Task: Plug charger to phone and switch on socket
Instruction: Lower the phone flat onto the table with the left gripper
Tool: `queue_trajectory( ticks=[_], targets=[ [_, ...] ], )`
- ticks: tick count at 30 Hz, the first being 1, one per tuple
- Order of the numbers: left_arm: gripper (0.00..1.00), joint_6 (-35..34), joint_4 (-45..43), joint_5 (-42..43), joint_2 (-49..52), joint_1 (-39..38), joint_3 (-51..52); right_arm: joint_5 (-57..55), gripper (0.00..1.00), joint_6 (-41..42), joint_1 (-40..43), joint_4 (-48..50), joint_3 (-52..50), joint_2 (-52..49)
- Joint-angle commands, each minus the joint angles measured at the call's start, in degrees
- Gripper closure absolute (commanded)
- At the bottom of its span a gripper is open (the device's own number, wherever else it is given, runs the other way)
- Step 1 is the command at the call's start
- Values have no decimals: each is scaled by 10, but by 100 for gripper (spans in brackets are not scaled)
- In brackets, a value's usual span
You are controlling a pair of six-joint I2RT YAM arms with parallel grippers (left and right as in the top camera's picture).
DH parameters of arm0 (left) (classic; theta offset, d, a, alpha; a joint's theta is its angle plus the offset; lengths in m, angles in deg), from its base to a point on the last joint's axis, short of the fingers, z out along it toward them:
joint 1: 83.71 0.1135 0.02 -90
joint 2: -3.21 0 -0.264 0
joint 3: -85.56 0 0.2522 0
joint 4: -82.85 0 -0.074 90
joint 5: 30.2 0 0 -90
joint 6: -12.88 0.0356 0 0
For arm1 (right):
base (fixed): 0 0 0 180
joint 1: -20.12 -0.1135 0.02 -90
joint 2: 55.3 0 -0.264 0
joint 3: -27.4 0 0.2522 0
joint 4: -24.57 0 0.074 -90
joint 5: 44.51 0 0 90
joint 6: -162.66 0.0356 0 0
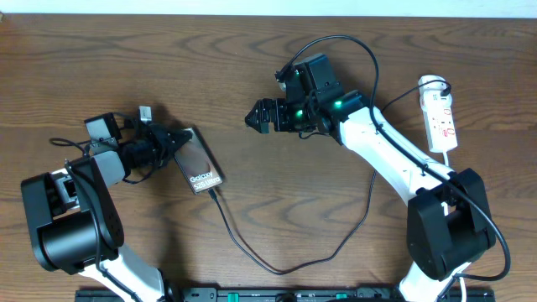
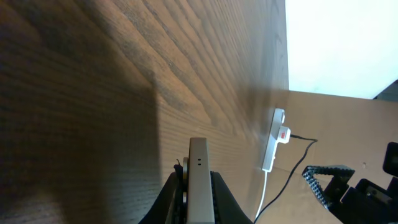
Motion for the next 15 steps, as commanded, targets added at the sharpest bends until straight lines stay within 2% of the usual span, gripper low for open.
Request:
queue_trajectory(
  ticks=[1,5,15],
  targets=[
    [93,14,2,8,3,-2,1,-4,1,-10,-4,0,8,15],
    [93,28,26,-19,3,-2,1,-4,1,-11,-5,-1,8,15],
    [93,40,45,-21,3,-2,1,-4,1,-11,-9,-1,8,15]
  ],
)
